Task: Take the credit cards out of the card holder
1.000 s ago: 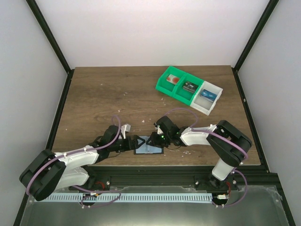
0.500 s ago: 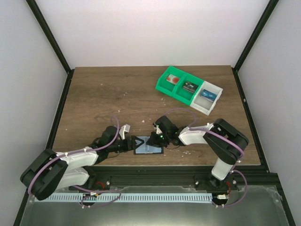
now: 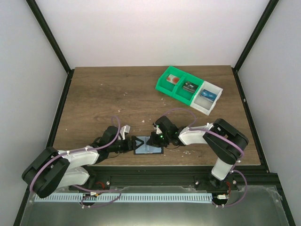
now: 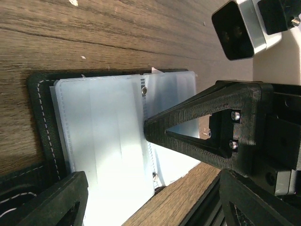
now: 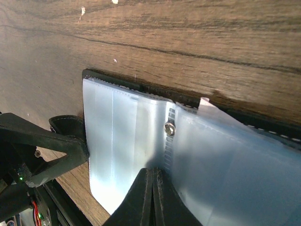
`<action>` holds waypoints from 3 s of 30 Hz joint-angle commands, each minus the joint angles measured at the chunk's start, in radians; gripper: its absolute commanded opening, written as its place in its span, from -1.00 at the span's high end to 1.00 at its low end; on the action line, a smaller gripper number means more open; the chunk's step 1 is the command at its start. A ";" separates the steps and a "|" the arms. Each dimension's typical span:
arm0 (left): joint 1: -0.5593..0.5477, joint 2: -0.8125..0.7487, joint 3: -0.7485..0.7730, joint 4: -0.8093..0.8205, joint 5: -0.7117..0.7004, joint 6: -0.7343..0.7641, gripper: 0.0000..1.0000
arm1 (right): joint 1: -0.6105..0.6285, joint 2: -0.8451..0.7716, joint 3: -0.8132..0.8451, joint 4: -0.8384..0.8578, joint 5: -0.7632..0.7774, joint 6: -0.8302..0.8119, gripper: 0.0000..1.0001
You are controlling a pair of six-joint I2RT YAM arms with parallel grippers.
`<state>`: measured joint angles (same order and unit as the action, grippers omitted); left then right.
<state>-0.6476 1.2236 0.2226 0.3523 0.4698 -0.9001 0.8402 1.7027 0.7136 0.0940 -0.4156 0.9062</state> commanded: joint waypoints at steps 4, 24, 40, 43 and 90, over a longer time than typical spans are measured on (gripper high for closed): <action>0.005 0.013 0.021 -0.051 -0.033 0.028 -0.58 | 0.009 0.025 -0.004 -0.036 0.024 -0.006 0.99; 0.005 0.015 0.027 -0.066 -0.028 0.012 -0.61 | 0.009 0.023 -0.004 -0.037 0.027 -0.005 0.99; 0.003 0.012 0.008 0.112 0.058 -0.055 -0.58 | 0.007 0.029 -0.012 -0.021 0.015 -0.004 0.99; 0.001 0.016 0.005 0.133 0.066 -0.062 -0.58 | 0.009 0.029 -0.012 -0.020 0.014 -0.005 0.99; -0.005 0.006 0.036 0.043 0.039 -0.051 -0.57 | 0.007 0.029 -0.015 -0.015 0.014 -0.006 0.99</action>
<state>-0.6483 1.2434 0.2672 0.3305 0.4797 -0.9249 0.8402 1.7046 0.7116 0.1028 -0.4183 0.9062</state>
